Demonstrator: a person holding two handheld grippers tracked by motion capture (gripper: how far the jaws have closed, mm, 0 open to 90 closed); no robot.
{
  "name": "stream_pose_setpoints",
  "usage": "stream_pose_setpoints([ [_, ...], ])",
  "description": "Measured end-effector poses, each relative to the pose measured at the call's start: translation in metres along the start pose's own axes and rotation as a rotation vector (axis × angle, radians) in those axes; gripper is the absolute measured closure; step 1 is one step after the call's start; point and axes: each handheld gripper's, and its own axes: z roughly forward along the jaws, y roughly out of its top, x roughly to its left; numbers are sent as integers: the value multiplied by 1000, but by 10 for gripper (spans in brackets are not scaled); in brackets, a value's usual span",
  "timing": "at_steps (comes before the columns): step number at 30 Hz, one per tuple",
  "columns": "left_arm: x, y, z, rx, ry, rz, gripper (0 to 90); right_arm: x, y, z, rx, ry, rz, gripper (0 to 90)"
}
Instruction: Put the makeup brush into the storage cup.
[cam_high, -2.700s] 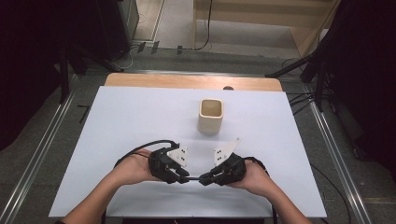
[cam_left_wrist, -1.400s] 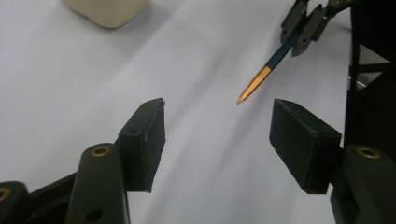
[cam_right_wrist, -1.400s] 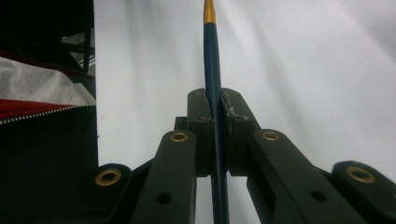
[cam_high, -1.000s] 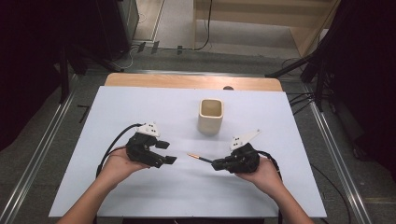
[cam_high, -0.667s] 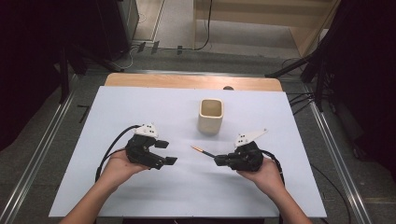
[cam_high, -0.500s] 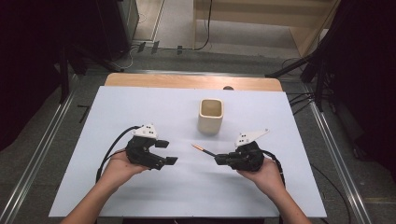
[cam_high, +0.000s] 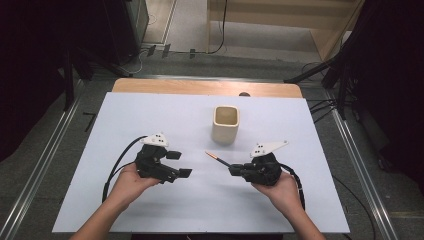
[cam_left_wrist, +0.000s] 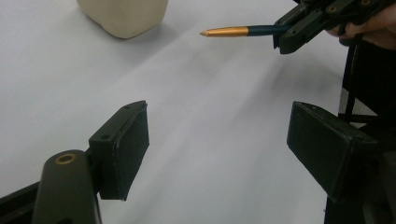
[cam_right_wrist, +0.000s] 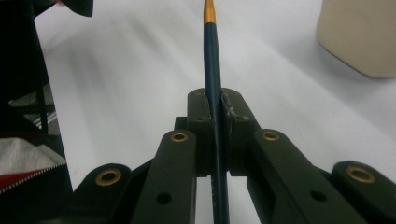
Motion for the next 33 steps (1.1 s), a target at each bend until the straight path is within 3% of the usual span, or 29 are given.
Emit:
stream_pose_setpoints([
  [10,-5,2,1,-2,-4,2,204,17,3,2,-88,-90,61,842],
  [21,-8,3,4,2,-7,15,165,35,2,11,-168,-96,163,842],
  [29,-9,6,4,-39,-12,-15,173,45,-2,13,-212,-180,176,843],
  [33,-10,6,5,-37,-6,-19,178,49,-7,17,-241,-167,209,843],
])
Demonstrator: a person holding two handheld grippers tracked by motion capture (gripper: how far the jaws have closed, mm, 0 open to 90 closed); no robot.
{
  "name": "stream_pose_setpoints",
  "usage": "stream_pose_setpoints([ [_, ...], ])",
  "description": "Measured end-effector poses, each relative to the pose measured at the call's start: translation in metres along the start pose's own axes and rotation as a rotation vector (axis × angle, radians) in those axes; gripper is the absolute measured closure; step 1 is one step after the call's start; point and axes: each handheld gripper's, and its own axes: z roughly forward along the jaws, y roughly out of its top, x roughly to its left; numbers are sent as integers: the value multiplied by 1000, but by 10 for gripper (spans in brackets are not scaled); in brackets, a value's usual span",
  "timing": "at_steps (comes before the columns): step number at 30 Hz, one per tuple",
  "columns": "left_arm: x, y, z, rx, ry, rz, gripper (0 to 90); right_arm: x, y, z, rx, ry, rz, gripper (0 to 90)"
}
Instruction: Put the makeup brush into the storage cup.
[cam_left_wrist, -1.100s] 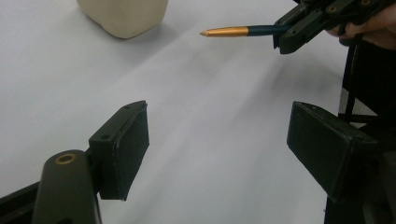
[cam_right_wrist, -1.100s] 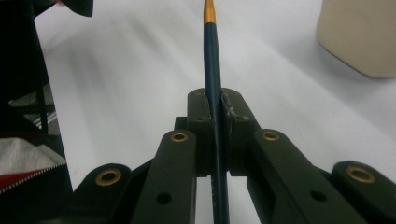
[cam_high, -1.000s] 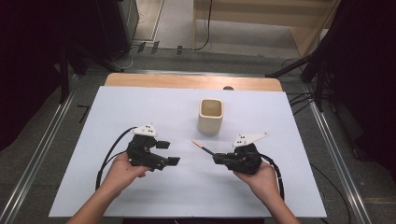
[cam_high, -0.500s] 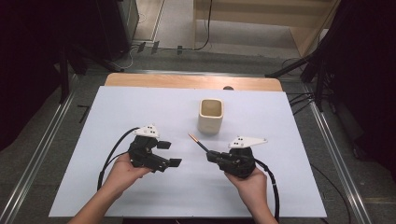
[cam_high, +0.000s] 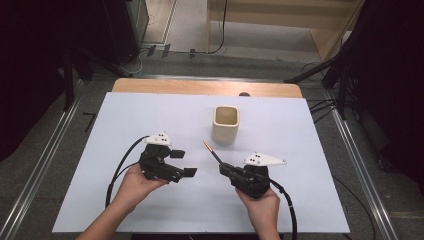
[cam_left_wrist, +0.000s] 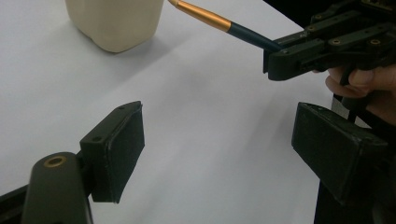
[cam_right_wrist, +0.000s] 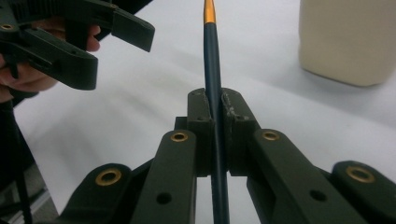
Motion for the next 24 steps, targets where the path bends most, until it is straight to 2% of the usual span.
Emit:
stream_pose_setpoints([
  [3,-1,1,1,-5,-3,-2,179,1,-6,4,-13,20,27,842],
  [7,-1,2,3,-17,-11,-25,194,1,-14,11,-32,53,76,842],
  [11,-1,2,5,-25,-22,-31,208,1,-19,16,-52,60,100,842],
  [15,-2,2,8,-23,-15,-26,211,2,-25,21,-82,66,117,842],
  [24,-3,1,11,-62,-7,-42,226,3,-31,25,-139,56,151,842],
])
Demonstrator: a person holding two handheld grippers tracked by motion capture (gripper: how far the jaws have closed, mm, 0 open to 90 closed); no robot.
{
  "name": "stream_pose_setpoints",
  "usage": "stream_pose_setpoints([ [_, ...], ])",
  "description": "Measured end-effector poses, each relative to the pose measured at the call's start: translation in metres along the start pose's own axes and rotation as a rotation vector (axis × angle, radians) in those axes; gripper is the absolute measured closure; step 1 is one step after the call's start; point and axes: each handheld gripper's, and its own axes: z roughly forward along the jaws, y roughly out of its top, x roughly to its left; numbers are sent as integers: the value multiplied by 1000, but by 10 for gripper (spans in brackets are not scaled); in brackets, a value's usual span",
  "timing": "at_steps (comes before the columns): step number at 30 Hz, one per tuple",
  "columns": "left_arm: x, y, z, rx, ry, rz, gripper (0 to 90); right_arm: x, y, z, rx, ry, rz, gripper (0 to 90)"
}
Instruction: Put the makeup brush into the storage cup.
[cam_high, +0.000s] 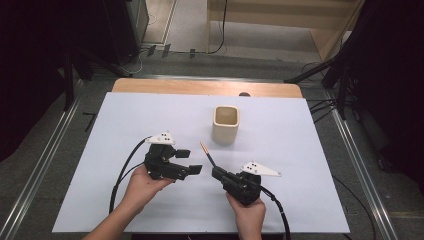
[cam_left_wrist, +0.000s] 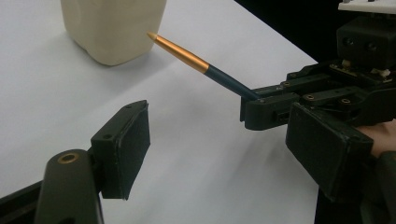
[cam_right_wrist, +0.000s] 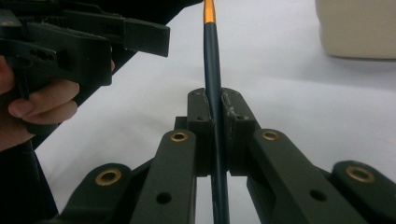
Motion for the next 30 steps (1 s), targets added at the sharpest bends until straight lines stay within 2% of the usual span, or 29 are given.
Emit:
stream_pose_setpoints([
  [5,1,0,3,-17,-5,-21,232,-1,-3,2,-17,4,12,842],
  [9,0,0,4,-25,-2,-23,237,1,-4,2,-20,4,17,842],
  [12,0,0,4,-44,-10,-31,282,1,-4,2,-32,8,25,841],
  [15,1,0,6,-64,-24,-59,288,3,-4,2,-39,2,14,842],
  [19,0,-2,9,-77,-16,-74,302,4,-5,3,-45,-2,4,841],
  [22,1,-3,11,-103,-42,-110,347,4,-5,3,-52,2,8,841],
  [25,0,-3,13,-108,-38,-101,380,5,-5,4,-58,3,11,842],
  [28,1,-3,15,-117,-56,-126,392,6,-5,4,-63,2,9,841],
  [30,4,-3,16,-140,-85,-177,410,6,-5,4,-68,4,15,842],
])
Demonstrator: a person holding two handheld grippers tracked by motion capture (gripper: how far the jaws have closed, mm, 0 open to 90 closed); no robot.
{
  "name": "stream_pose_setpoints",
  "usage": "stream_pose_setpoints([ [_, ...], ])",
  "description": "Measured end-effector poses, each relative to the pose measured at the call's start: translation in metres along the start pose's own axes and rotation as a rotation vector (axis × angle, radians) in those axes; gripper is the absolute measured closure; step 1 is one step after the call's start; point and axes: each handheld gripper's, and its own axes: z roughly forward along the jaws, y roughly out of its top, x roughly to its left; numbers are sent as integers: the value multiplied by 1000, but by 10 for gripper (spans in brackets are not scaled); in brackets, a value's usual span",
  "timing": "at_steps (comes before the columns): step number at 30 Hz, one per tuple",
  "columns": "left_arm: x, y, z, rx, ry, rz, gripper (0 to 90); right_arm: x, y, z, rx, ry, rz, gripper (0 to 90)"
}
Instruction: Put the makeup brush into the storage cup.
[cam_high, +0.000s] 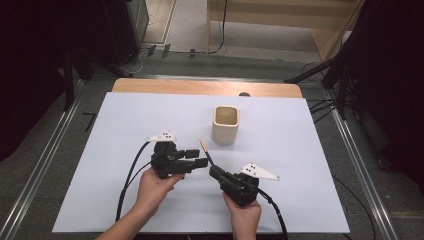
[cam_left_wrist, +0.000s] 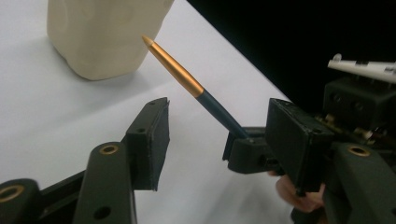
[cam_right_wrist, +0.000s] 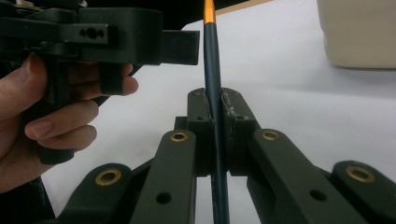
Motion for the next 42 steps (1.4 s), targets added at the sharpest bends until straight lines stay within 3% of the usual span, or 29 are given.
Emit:
stream_pose_setpoints([
  [3,3,0,1,-8,-8,-39,432,1,0,1,-6,2,1,842],
  [14,7,0,5,-28,-25,-77,490,3,0,3,-7,8,4,841],
  [20,10,0,8,-44,-46,-117,516,5,1,5,-12,15,-2,842],
  [28,10,0,10,-55,-53,-130,570,8,1,7,-7,22,-10,841],
  [38,9,0,10,-46,-60,-135,738,10,-1,10,1,25,-19,842],
  [42,10,0,10,-44,-75,-153,761,10,-2,11,12,25,-15,842],
])
